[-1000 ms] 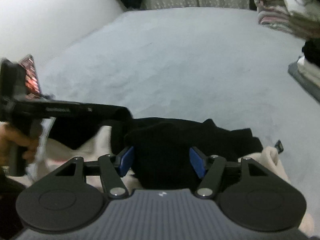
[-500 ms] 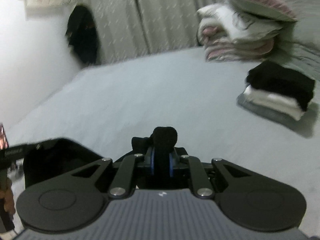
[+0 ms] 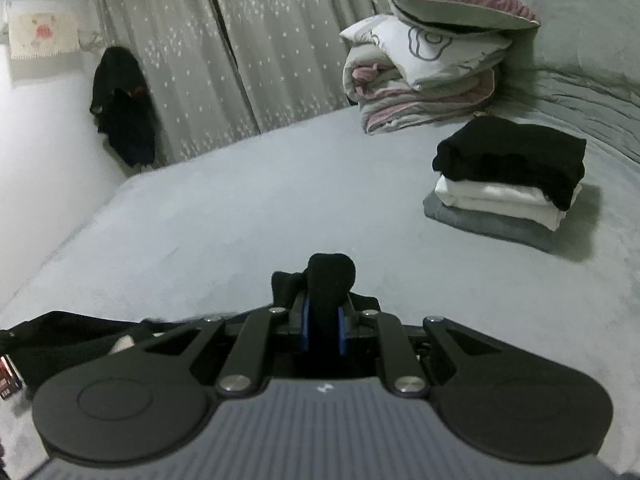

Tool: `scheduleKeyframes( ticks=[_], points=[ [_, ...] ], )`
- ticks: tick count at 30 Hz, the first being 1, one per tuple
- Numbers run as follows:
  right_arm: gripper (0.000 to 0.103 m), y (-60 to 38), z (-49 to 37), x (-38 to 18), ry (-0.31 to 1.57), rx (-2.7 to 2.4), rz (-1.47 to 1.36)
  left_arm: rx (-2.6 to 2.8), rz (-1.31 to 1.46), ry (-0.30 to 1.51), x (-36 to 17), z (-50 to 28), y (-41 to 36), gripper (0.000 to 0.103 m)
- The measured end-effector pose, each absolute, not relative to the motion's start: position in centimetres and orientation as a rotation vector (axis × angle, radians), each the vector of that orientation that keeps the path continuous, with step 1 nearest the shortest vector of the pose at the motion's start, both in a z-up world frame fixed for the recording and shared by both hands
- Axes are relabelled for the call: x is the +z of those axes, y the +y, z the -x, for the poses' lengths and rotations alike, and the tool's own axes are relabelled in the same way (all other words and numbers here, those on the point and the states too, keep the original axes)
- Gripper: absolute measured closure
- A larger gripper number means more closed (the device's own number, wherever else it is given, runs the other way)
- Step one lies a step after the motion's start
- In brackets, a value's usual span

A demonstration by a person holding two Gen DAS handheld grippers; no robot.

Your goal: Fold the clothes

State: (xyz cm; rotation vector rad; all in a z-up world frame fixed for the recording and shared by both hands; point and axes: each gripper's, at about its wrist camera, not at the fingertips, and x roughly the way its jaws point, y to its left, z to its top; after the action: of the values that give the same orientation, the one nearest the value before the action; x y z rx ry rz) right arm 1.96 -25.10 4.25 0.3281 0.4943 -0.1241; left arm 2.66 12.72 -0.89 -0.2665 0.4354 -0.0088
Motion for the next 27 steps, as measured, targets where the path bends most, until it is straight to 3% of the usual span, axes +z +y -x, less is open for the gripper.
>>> scheduleKeyframes(
  ticks=[11,16,22,27],
  points=[
    [0.088,-24.6,-2.7,0.6,0.670,-0.112,-0.240,-0.113,0.207,0.781,-6.8,-1.7,15.3,0.097],
    [0.088,-24.5,-1.9,-0.4,0.702,-0.094,-0.199,-0.150,0.251,0.770,-6.2,-1.2,16.4,0.090],
    [0.088,-25.0,-0.1,-0.1,0.660,-0.047,-0.181,-0.195,0.234,0.615,-3.2,-0.5,14.8,0.087],
    [0.088,-24.7,0.4,0.1,0.654,-0.035,-0.147,-0.343,0.256,0.624,-2.6,-2.3,12.5,0.062]
  ],
)
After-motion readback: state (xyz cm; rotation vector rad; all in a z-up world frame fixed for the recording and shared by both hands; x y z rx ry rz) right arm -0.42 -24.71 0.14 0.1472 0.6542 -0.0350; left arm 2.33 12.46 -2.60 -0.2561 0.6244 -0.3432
